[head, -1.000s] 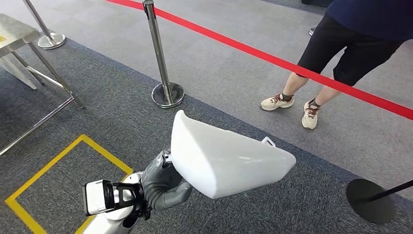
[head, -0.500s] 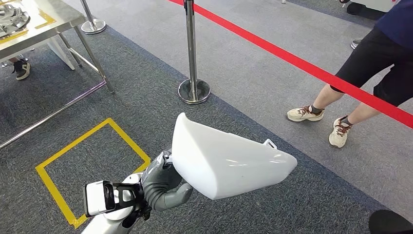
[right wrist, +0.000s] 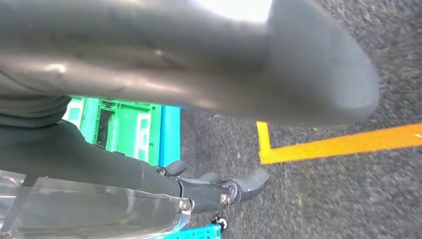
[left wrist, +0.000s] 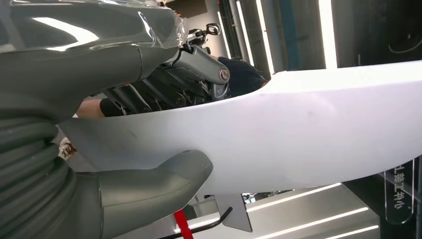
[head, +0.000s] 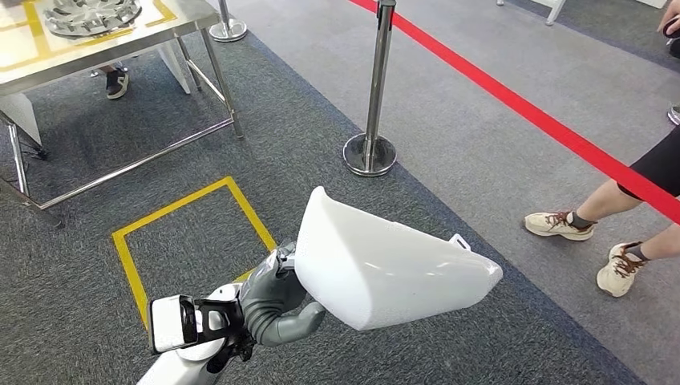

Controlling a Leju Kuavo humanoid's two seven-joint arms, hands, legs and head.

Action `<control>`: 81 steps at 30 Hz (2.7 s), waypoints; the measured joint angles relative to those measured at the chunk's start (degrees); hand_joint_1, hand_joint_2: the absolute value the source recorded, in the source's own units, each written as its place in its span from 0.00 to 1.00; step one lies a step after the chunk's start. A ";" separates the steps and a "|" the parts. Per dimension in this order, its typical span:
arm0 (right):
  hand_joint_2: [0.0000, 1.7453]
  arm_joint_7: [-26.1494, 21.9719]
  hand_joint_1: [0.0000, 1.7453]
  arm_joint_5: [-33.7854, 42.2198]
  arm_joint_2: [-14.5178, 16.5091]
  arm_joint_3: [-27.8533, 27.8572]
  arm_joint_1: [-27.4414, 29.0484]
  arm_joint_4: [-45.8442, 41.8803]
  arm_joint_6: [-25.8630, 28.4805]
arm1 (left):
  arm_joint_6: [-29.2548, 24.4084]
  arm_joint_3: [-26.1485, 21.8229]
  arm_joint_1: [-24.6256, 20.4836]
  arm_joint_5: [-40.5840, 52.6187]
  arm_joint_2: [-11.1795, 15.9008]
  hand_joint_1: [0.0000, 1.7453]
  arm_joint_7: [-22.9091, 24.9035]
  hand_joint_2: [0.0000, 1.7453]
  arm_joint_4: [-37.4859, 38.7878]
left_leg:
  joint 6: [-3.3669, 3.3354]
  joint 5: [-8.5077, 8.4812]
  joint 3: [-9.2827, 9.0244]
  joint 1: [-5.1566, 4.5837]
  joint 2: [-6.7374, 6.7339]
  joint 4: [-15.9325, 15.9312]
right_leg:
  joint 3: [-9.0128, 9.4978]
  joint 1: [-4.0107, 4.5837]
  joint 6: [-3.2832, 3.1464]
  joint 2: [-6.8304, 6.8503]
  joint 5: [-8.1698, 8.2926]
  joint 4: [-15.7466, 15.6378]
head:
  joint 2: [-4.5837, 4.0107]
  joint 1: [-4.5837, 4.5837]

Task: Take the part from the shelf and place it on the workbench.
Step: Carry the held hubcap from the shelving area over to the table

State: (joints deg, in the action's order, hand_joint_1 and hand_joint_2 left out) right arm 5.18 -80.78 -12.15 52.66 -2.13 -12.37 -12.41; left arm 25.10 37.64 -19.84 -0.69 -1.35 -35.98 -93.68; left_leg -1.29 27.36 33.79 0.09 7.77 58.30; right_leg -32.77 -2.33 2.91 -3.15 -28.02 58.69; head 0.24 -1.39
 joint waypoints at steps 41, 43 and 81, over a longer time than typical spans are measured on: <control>0.00 -2.03 0.00 -0.80 0.49 1.16 -0.03 -0.09 1.32 | 1.28 0.74 -0.86 0.09 0.37 1.00 -0.11 1.00 1.41 | 1.20 3.65 5.62 0.09 -7.58 10.37 | 0.33 0.43 -2.32 4.30 0.10 -0.47 | 0.00 -0.45; 0.00 -2.37 0.00 -0.83 0.63 1.15 -0.20 -0.09 1.45 | 1.29 0.75 -0.99 0.14 0.34 1.00 -0.26 1.00 1.43 | 0.61 1.13 1.22 -0.14 -8.06 2.25 | 0.53 0.58 -2.04 4.51 -0.06 -0.47 | 0.00 -0.41; 0.00 -4.30 0.00 -1.99 1.34 1.15 -0.51 -0.08 2.22 | 0.76 1.06 -2.49 0.62 0.13 1.00 -2.16 1.00 3.69 | -1.48 -0.34 -0.56 -0.30 -7.26 -1.45 | -1.08 0.83 -0.49 3.38 -4.34 5.25 | 0.00 0.43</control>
State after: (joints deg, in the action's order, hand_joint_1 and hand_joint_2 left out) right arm 0.88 -82.77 -10.81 53.81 -2.64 -12.45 -10.20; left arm 25.86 38.69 -22.32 -0.07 -1.22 -38.13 -89.99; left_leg -2.77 27.02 33.23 -0.21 0.51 56.85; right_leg -33.85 -1.51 2.41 0.23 -32.36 63.93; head 0.24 -0.96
